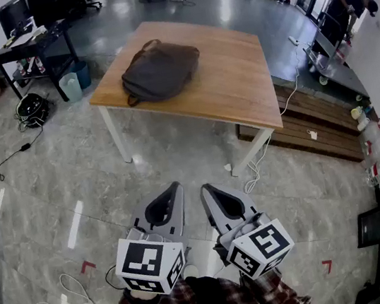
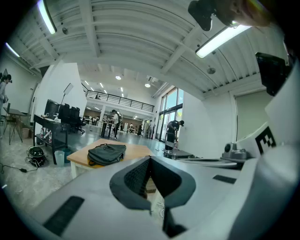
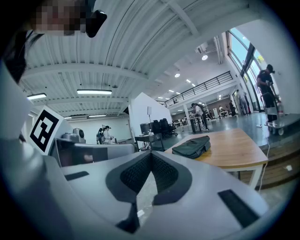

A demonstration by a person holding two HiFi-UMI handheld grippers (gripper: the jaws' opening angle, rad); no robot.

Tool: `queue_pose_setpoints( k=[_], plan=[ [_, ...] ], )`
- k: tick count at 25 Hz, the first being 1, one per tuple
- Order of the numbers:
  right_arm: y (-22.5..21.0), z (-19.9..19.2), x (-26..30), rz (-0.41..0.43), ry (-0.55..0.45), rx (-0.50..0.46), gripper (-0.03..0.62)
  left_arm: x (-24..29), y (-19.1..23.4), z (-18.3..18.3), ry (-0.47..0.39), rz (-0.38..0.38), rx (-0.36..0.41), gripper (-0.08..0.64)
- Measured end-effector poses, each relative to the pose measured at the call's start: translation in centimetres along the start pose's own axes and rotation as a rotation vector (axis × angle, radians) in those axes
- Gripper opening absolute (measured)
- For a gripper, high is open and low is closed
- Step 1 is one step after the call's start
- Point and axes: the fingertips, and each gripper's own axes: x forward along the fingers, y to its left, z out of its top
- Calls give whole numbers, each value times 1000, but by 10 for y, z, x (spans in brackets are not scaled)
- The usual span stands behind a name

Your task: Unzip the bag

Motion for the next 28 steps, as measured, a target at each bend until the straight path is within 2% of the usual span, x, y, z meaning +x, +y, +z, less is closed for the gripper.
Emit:
queue_pose_setpoints(
  k=[4, 14, 21, 28],
  plan=[
    [-16, -2, 48, -14, 8, 3, 9, 31, 42, 2, 10, -14, -1, 6],
    [-43, 31, 191, -67, -20, 11, 9, 107, 159, 47, 20, -77, 39, 6],
    [-68, 29, 252, -131, 1, 42, 9, 149, 209, 51, 54, -120, 29, 6],
    [-127, 27, 311, -166, 24, 67, 9, 220, 249, 45, 94, -136, 16, 6]
  ],
)
